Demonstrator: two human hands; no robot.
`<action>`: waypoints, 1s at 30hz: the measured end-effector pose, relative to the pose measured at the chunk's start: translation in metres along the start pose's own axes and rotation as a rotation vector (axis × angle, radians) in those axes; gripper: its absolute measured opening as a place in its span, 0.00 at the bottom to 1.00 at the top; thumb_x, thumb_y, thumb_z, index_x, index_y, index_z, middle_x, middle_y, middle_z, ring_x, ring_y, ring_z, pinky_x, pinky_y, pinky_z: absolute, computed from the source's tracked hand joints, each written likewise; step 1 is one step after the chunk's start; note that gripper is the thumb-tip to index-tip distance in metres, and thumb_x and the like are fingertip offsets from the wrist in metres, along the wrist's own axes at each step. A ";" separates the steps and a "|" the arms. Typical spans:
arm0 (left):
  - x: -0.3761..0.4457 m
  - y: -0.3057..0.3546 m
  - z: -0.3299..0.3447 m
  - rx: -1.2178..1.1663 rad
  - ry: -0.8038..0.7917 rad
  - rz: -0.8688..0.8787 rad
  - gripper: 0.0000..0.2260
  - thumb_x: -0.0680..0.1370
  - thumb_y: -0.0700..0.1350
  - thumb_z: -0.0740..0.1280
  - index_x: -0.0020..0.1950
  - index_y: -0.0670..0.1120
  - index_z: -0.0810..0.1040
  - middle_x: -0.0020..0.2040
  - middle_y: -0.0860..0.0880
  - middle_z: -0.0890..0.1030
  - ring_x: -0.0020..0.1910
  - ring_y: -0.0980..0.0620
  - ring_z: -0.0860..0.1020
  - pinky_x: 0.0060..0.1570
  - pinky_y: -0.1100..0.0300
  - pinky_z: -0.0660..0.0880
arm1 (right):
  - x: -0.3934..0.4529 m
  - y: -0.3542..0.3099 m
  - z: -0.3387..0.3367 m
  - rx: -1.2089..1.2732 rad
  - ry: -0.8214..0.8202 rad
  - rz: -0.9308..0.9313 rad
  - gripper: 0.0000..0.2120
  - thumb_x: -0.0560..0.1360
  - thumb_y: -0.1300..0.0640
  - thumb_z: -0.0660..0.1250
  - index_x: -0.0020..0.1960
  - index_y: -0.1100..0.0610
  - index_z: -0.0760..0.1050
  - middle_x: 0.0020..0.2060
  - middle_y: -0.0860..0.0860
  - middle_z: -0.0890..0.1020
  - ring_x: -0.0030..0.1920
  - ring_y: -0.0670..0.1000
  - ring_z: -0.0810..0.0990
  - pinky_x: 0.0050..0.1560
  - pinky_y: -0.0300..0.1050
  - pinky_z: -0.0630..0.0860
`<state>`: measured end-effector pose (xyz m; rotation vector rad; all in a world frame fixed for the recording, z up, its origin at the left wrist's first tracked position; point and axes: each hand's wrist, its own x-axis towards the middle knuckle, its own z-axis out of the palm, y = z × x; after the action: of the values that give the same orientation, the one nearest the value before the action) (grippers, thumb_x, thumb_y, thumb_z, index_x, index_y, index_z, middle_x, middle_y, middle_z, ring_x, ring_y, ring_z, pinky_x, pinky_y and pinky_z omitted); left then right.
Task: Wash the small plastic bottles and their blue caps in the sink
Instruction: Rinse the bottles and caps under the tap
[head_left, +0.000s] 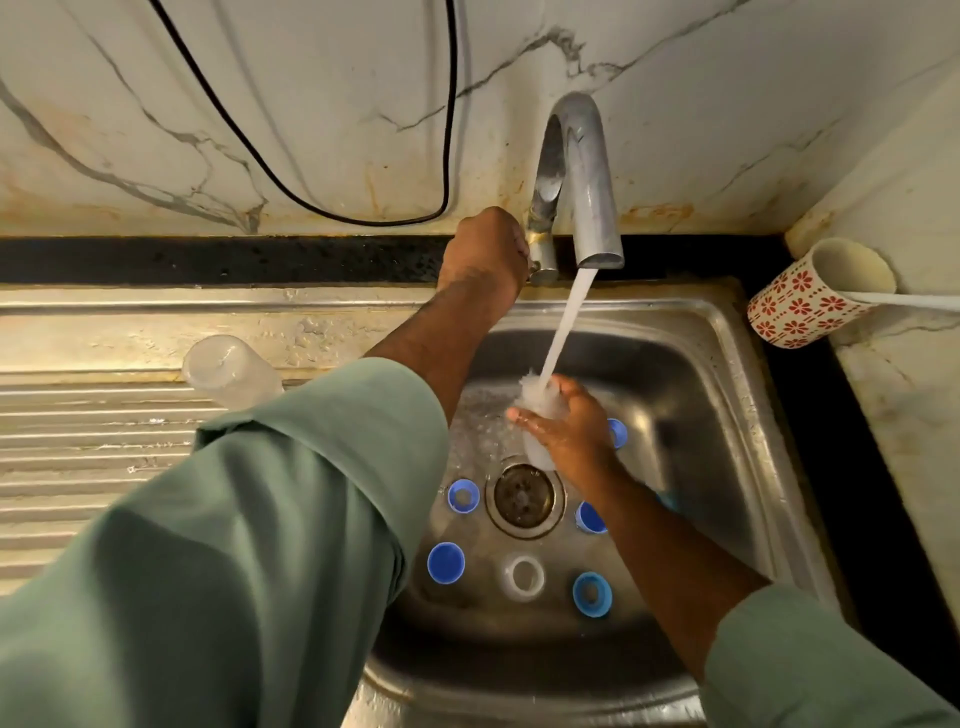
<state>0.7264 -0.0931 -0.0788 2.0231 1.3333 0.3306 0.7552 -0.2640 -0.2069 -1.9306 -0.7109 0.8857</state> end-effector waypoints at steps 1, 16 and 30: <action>0.000 0.000 0.000 -0.004 0.000 0.000 0.06 0.78 0.39 0.68 0.46 0.47 0.83 0.47 0.46 0.83 0.45 0.47 0.81 0.51 0.53 0.81 | 0.001 -0.001 -0.003 0.001 0.004 -0.026 0.20 0.66 0.56 0.80 0.53 0.48 0.75 0.44 0.39 0.79 0.44 0.34 0.78 0.45 0.27 0.74; -0.003 -0.004 0.000 -0.010 -0.003 0.001 0.16 0.77 0.37 0.67 0.32 0.52 0.73 0.45 0.45 0.83 0.43 0.46 0.80 0.45 0.57 0.78 | -0.008 -0.002 0.015 0.113 0.068 -0.058 0.19 0.69 0.56 0.78 0.52 0.42 0.72 0.42 0.38 0.79 0.46 0.39 0.80 0.42 0.26 0.74; -0.007 0.000 -0.004 -0.012 -0.009 -0.002 0.12 0.78 0.37 0.68 0.37 0.50 0.75 0.42 0.48 0.78 0.41 0.48 0.77 0.44 0.60 0.74 | -0.010 0.014 0.007 0.069 0.014 0.018 0.22 0.73 0.51 0.73 0.65 0.44 0.71 0.53 0.38 0.78 0.57 0.42 0.78 0.54 0.32 0.73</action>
<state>0.7212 -0.0973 -0.0747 2.0106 1.3246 0.3271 0.7455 -0.2752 -0.2190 -1.8831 -0.6470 0.8957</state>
